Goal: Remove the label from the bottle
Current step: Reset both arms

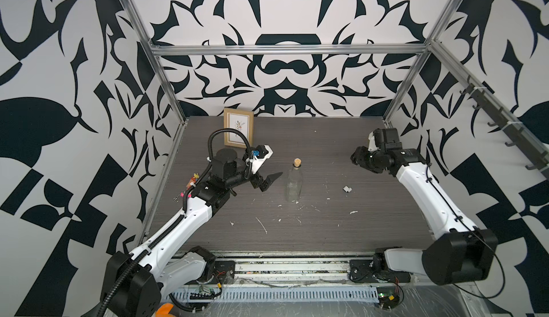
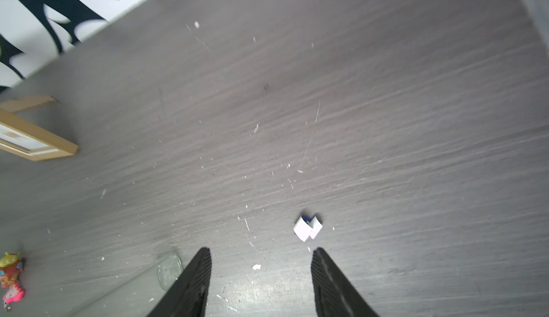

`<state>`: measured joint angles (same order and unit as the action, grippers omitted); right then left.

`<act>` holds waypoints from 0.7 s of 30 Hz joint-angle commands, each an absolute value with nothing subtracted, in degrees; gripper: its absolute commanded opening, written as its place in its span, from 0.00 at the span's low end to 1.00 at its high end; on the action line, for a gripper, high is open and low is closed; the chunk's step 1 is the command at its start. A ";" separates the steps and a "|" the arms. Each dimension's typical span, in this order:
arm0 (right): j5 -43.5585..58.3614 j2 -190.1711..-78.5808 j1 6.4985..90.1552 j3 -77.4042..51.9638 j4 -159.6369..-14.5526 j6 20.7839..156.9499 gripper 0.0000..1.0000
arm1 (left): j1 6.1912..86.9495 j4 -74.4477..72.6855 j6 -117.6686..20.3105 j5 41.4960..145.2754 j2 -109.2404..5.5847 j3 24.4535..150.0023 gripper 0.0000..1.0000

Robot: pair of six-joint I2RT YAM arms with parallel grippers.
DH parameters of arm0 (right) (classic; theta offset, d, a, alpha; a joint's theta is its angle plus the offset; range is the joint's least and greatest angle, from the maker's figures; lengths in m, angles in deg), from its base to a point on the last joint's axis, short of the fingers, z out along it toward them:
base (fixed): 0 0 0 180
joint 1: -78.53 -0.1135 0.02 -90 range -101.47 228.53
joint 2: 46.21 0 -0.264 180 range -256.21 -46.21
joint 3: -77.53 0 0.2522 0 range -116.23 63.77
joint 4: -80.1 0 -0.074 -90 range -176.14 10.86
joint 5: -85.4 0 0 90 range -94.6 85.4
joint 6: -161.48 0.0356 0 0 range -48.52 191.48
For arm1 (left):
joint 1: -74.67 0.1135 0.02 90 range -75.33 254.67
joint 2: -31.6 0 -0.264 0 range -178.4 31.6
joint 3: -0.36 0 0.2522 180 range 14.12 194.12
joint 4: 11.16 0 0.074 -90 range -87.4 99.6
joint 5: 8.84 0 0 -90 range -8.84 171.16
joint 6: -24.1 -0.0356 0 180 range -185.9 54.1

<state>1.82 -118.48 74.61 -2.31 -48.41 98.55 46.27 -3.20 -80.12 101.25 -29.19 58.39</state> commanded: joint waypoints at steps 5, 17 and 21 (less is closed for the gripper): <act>13.32 -116.59 75.17 7.12 -54.05 104.11 0.71 | 47.56 -7.82 -72.49 91.24 -27.62 55.58 0.99; 18.78 -126.52 74.98 13.85 -56.94 109.01 0.77 | 47.58 -9.78 -72.24 91.53 -29.45 54.28 0.99; 18.17 -128.07 74.91 15.97 -59.60 111.18 0.77 | 47.60 -10.52 -71.95 91.63 -29.88 54.05 0.99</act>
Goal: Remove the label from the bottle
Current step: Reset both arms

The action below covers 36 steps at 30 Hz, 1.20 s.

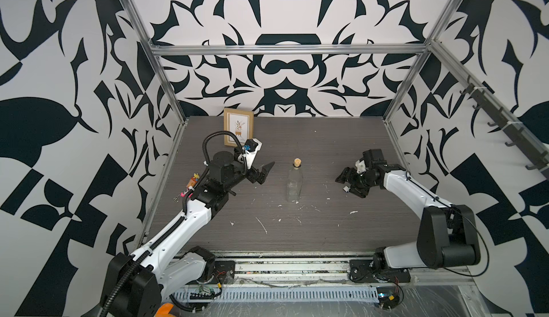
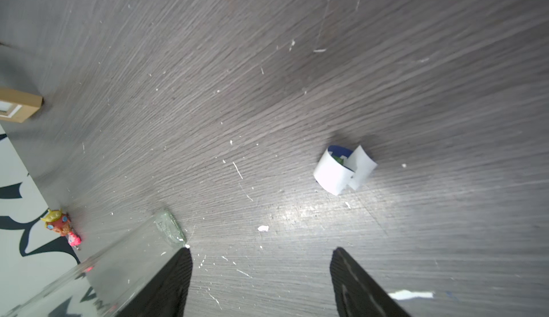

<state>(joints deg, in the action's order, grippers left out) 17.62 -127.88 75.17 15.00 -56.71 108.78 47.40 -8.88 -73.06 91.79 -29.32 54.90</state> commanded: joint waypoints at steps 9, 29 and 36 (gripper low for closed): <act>13.60 -129.04 74.91 16.17 -60.79 110.93 0.77 | 47.68 -10.15 -72.08 91.03 -30.36 54.75 0.99; -23.28 -103.21 76.87 32.55 -103.72 80.34 0.84 | 67.90 -20.03 -57.40 70.47 -28.51 40.45 0.99; -18.91 -107.07 81.87 38.06 -110.47 78.34 0.85 | 72.47 -30.71 -58.02 74.18 -36.57 34.93 0.99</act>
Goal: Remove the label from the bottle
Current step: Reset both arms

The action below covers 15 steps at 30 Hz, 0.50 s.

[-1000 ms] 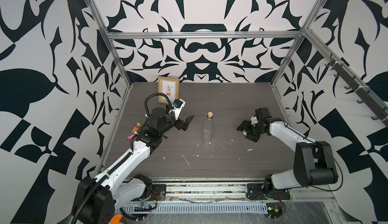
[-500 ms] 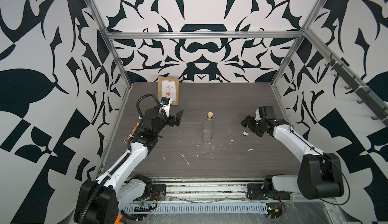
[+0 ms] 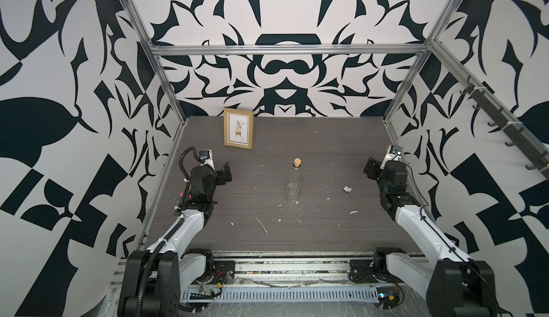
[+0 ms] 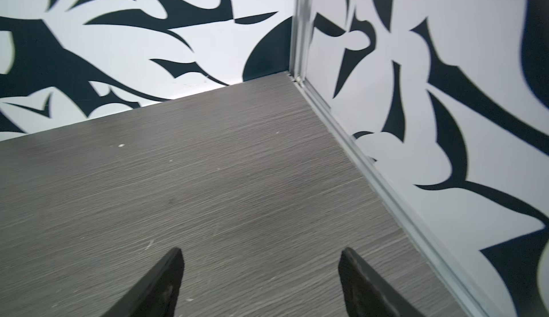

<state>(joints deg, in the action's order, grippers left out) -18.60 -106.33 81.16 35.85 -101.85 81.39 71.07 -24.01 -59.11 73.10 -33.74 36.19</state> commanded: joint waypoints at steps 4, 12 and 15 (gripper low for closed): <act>-17.35 -109.89 81.88 43.08 -116.51 80.03 0.95 | 73.53 -37.15 -59.81 76.37 -43.82 33.79 0.99; -12.43 -121.31 81.34 49.31 -136.34 80.63 0.97 | 75.17 -48.14 -64.62 85.49 -55.35 35.05 0.99; -10.03 -124.58 81.38 50.02 -140.29 79.55 0.98 | 75.33 -52.27 -64.92 87.68 -57.87 34.16 1.00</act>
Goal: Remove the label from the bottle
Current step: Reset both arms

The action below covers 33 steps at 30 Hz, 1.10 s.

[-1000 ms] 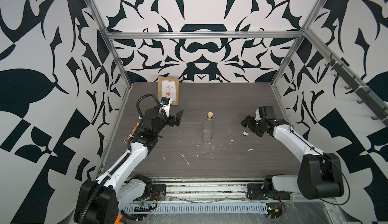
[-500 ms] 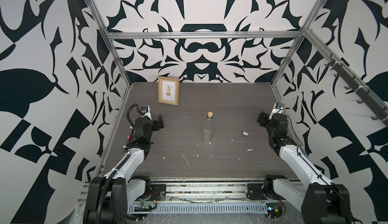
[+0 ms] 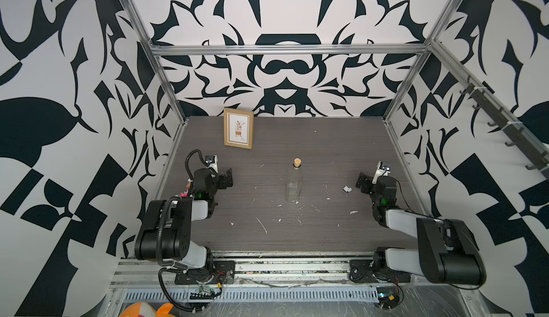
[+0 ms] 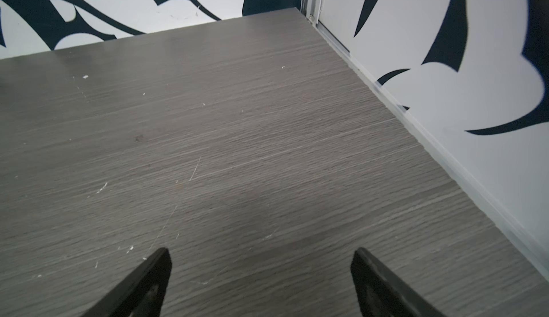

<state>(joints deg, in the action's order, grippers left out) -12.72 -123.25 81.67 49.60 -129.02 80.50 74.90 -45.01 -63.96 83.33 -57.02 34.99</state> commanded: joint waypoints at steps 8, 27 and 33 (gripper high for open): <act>-9.95 -134.19 78.66 46.32 -141.53 76.91 0.99 | 75.50 -49.82 -67.38 94.03 -57.74 35.26 1.00; -20.96 -135.73 76.70 53.60 -157.28 78.34 0.99 | 76.52 -59.95 -68.71 101.11 -56.74 29.07 0.99; -18.28 -134.72 76.77 49.29 -148.22 77.37 0.99 | 76.43 -54.44 -67.65 98.29 -58.07 33.64 0.99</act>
